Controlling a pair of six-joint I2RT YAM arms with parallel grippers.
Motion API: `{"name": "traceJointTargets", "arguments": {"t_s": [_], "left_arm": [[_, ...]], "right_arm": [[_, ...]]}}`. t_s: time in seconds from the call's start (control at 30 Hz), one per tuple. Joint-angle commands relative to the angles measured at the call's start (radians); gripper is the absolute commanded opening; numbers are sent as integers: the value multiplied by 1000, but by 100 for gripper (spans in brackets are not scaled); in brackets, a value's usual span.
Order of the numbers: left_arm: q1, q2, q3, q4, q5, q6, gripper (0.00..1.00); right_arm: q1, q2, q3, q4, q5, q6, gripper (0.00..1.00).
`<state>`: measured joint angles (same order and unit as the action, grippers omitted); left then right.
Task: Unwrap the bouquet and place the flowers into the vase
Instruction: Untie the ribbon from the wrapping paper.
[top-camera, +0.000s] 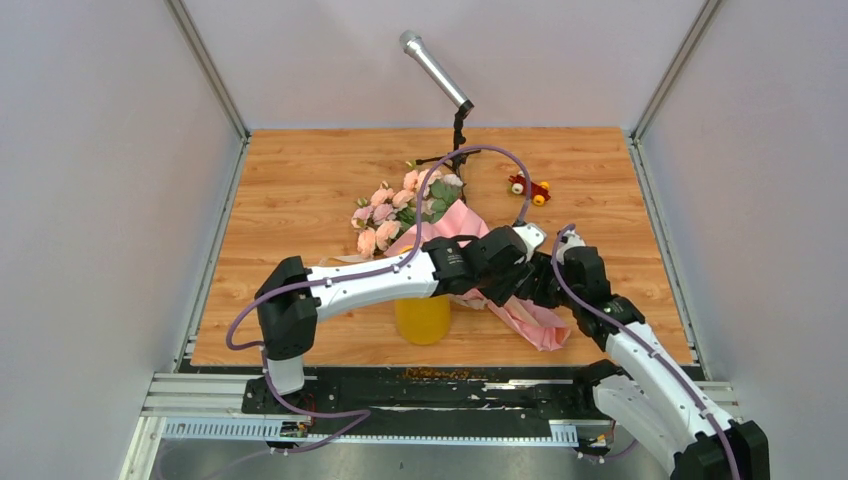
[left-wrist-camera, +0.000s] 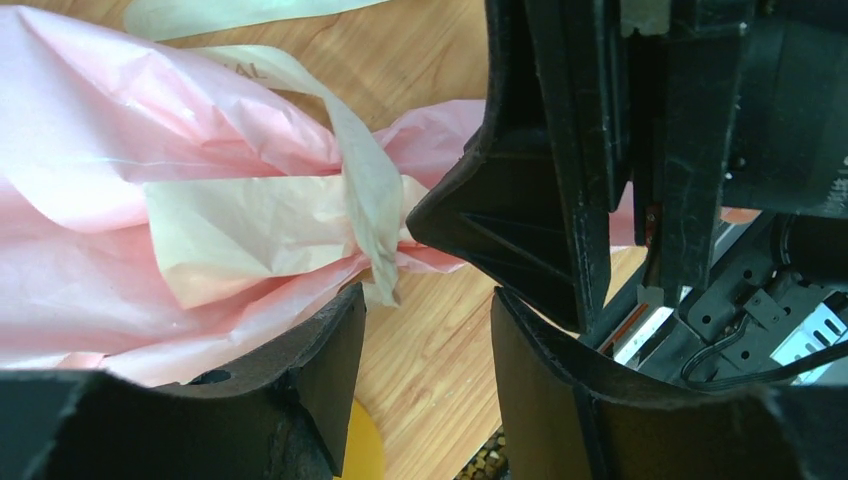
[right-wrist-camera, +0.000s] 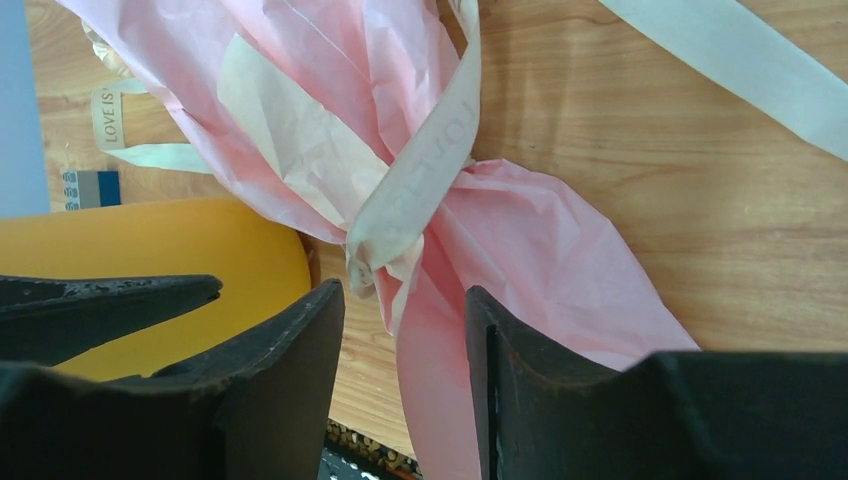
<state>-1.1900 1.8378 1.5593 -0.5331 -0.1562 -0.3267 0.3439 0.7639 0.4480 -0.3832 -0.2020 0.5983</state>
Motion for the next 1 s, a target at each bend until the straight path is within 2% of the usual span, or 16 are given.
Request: {"name": "traceJointTargets", "arguments": {"t_s": [0.0,0.17,0.27,0.33,0.43,0.5,0.67,0.97], "left_arm": [[23,-63,37,-15,45,25,58],[56,-81,45,-28,90,35,58],[75,-95,40,-36,101,42,58],[90,-110,35,-46,107,48,58],[110,-138,15,-45,108,48,58],[113,-144,12,-42,97,58,58],[111,-94,35,-31,119,65,58],[111,72,122,32,238,49,57]], "right_arm": [[0,61,60,135,-51,-25,51],[1,190,78,229,-68,-35,54],[1,258,92,261,-83,-44,50],[0,288,100,261,-107,-50,40],[1,285,88,234,-106,-42,13],[1,258,69,207,-84,-39,6],[1,168,3,140,-44,-21,4],[0,83,-86,151,-2,25,6]]}}
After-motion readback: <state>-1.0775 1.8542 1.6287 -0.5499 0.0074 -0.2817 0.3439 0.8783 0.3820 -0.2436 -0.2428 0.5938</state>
